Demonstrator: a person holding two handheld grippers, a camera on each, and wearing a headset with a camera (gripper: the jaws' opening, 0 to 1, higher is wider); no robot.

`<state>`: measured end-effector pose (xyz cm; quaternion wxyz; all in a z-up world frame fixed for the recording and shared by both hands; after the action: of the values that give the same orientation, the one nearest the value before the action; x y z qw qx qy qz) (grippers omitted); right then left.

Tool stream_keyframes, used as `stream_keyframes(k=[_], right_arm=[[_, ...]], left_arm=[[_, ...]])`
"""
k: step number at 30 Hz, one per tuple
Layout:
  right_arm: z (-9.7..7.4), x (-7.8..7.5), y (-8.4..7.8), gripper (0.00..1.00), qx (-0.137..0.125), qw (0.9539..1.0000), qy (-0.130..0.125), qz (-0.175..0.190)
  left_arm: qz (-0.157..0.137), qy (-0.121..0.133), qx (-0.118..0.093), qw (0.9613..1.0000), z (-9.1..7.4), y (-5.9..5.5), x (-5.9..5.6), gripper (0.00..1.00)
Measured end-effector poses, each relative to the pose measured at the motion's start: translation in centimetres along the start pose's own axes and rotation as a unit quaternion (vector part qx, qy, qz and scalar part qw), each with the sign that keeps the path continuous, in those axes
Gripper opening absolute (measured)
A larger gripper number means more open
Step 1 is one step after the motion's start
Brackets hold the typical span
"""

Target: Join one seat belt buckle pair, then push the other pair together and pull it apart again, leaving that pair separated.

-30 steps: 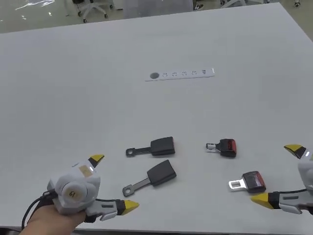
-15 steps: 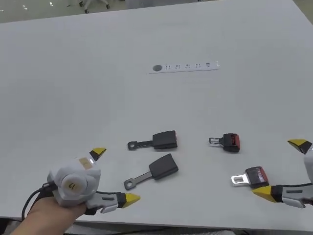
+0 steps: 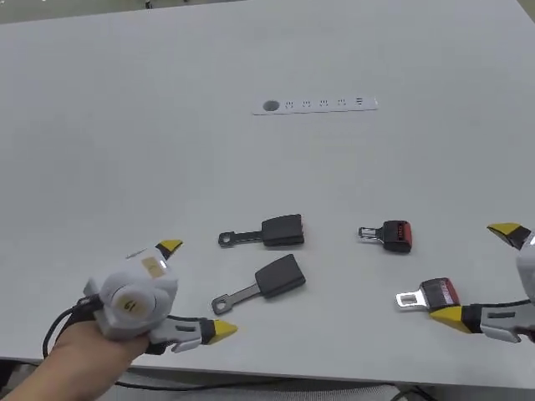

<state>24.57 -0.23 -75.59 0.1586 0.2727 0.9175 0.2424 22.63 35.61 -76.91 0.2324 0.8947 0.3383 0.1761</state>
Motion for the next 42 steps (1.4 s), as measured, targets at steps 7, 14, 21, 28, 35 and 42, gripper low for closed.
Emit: stream_keyframes(k=[7,14,21,28,35,42], right_arm=[[0.1,0.3,0.2,0.86,0.006,0.9994,0.018,-0.028],[0.5,0.3,0.3,0.76,0.008,0.9967,0.037,-0.071],[1.1,0.8,0.3,0.68,0.023,0.9875,0.049,-0.148],[2.4,1.6,-0.8,0.58,0.063,0.9766,0.073,-0.192],[3.9,1.6,-1.4,0.50,0.080,0.9693,0.111,-0.205],[4.8,1.5,-1.6,0.49,0.096,0.9642,0.129,-0.211]], left_arm=[[-0.012,-0.005,-0.007,0.9999,0.4,0.8,0.1,0.96],[0.007,-0.010,0.000,0.9999,1.5,1.8,-0.2,0.84],[0.044,-0.030,0.011,0.9985,3.0,2.9,-1.3,0.75],[0.060,-0.054,0.028,0.9963,5.1,3.4,-2.1,0.62],[0.092,-0.071,0.044,0.9923,6.8,4.0,-2.6,0.54],[0.112,-0.088,0.056,0.9882,8.3,4.5,-3.7,0.53]])
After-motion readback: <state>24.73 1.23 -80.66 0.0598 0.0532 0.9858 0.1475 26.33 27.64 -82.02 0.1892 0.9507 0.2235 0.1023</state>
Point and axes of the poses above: the centre of the closed fingertips' face, and the gripper's own axes: z roughly forward along the fingers, x roughly to its left, y roughly out of its top, the point moved 3 cm from there along -z, roughly backward along the fingers, and after that the axes turned 12 degrees about x, right-handed, at the moved point
